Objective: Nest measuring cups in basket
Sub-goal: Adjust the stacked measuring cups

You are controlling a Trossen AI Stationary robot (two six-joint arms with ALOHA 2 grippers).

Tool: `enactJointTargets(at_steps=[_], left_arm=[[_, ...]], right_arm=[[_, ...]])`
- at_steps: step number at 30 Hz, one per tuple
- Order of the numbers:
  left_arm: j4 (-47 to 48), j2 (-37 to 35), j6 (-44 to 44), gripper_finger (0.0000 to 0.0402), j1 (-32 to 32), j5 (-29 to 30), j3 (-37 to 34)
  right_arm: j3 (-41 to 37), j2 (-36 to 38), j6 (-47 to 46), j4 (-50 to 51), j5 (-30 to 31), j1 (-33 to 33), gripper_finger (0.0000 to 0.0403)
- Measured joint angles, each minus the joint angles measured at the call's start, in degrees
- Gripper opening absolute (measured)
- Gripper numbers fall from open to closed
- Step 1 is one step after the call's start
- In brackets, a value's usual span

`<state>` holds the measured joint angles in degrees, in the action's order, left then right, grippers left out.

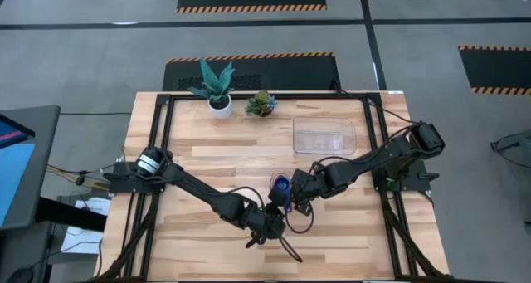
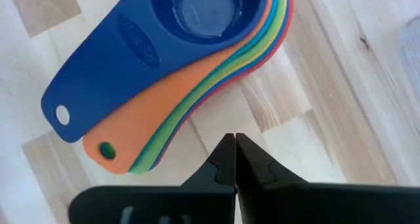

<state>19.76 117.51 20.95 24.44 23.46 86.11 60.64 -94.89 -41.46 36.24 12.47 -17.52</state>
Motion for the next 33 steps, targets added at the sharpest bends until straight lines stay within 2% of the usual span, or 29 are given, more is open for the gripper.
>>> enactJointTargets(at_steps=[7, 18, 21, 27, 33], left_arm=[[4.9, 0.7, -1.1, 0.0, -1.1, -3.4, -0.1], [2.3, 0.7, 2.4, 0.0, -5.3, -5.7, -0.1], [2.1, 0.7, 3.7, 0.0, -6.1, -5.8, -0.1], [-0.8, 0.7, 4.2, 0.0, -6.7, -7.8, -0.1], [-1.1, 0.7, 4.3, 0.0, -6.7, -7.9, -0.1]], right_arm=[[0.1, 3.7, -3.4, 1.7, 0.2, -0.3, 0.0015], [0.0, 18.8, -8.4, 4.5, 2.9, -5.1, 0.0015], [0.0, 21.7, -9.7, 4.4, 5.4, -7.0, 0.0015], [0.0, 24.9, -10.6, 4.5, 10.4, -9.8, 0.0015], [0.0, 25.4, -10.7, 4.5, 11.0, -10.7, 0.0015]])
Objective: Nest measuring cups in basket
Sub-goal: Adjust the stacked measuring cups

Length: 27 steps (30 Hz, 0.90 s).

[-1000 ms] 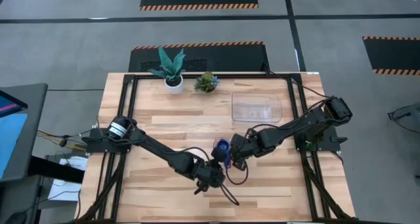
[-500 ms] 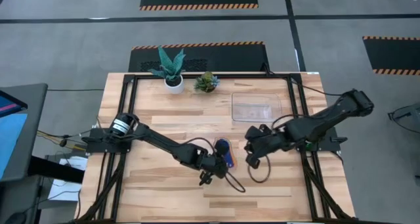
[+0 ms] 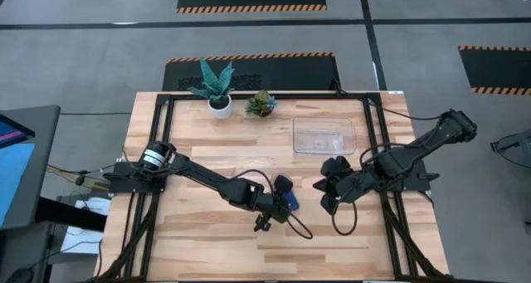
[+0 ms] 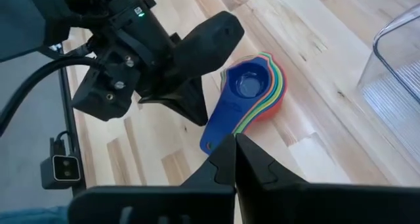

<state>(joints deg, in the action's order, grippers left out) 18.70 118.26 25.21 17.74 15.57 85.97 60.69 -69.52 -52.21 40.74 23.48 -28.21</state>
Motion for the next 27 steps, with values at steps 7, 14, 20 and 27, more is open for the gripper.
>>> enactJointTargets(at_steps=[7, 14, 20, 27], left_arm=[[1.1, 0.0, -0.2, 0.0, 0.0, -2.2, 0.0], [1.1, 0.0, 0.5, 0.0, -0.5, -3.2, 0.0], [1.2, 0.0, 1.1, 0.0, -1.8, -3.2, 0.0], [0.9, 0.0, 1.1, 0.0, -2.5, -3.3, 0.0]], right_arm=[[0.0, -0.1, -0.8, 0.0, 0.6, 0.0, 0.0021], [0.0, -0.1, -1.9, -0.1, 0.6, 0.0, 0.0019], [0.0, -0.1, -1.9, -0.5, 0.6, 0.0, 0.0021], [0.0, -0.1, -1.9, -0.5, 0.6, 0.0, 0.0019]])
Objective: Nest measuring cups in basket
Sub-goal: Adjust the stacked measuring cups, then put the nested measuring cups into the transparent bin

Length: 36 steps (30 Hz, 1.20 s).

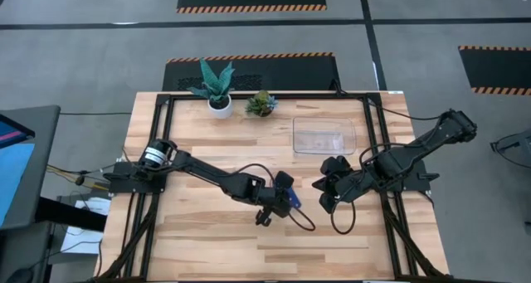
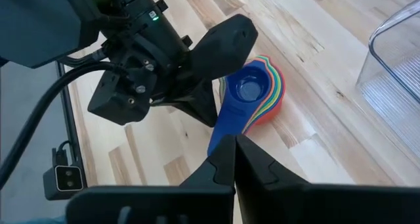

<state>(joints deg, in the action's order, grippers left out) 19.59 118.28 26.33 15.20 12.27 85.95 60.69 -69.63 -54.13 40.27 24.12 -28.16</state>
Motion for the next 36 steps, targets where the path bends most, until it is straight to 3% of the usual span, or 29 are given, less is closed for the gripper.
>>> enactJointTargets(at_steps=[10, 18, 22, 25, 27, 30, 33, 36], left_arm=[[3.0, 0.0, -1.8, 0.0, 2.4, -0.4, 0.5], [29.3, -0.7, -9.1, 0.0, 5.4, 9.7, 13.5], [46.6, -1.0, -14.2, 0.0, 5.1, 9.4, 17.3], [61.1, -2.7, -20.8, 0.0, 3.7, 9.3, 15.7], [67.2, -5.1, -26.6, 0.0, 2.8, 9.6, 11.8], [67.0, -12.8, -34.1, 0.0, 2.5, 10.1, 2.8], [61.4, -23.3, -42.9, 0.0, 3.7, 9.6, -7.1], [51.9, -34.1, -52.4, 0.0, 5.6, 9.6, -17.0]], right_arm=[[0.0, 0.0, 0.0, 0.0, -0.1, 0.0, 0.0023], [3.7, 0.0, -2.3, -0.1, -5.5, 0.0, 0.0024], [7.7, 0.0, -5.1, 0.7, -11.2, -0.7, 0.0023], [10.4, 0.0, -8.0, 7.7, -9.4, -4.1, 0.0018], [11.0, 0.6, -15.4, 16.1, -3.9, -8.1, 0.0016], [11.0, 1.1, -34.2, 31.3, 4.7, -16.1, 0.0016], [9.1, 1.1, -56.2, 42.2, 14.8, -25.9, 0.0024], [3.3, 1.0, -76.0, 45.4, 26.8, -33.7, 0.003]])
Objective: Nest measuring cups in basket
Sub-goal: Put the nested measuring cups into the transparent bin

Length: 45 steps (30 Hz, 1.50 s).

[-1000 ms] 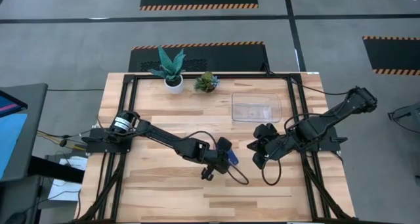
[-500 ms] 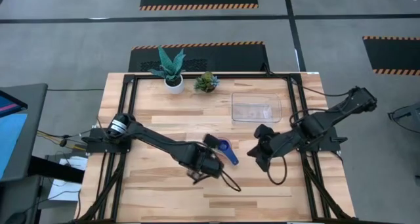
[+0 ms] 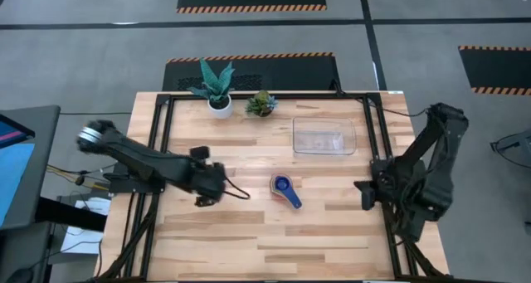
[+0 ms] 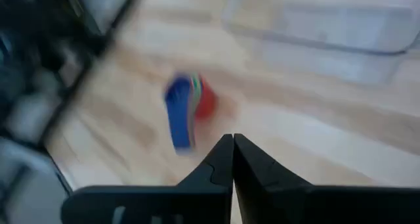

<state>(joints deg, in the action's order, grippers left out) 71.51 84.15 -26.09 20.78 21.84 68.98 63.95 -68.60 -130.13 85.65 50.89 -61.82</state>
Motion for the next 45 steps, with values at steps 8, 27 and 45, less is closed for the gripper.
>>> enactJointTargets(at_steps=[8, 27, 45], left_arm=[[-19.5, -17.2, -15.2, 0.0, 3.3, 1.8, -17.2], [-30.1, -18.2, -2.6, 0.0, 0.7, 3.0, -18.6], [-32.5, -18.2, -3.8, 0.0, 0.2, 2.7, -18.6]], right_arm=[[-23.2, -0.1, -7.5, -27.6, 10.7, 3.4, 0.0021], [-54.7, -0.1, 38.1, -112.0, -12.2, 29.8, 0.0027], [-55.8, 0.0, 60.2, -120.0, -41.8, 50.0, 0.0124]])
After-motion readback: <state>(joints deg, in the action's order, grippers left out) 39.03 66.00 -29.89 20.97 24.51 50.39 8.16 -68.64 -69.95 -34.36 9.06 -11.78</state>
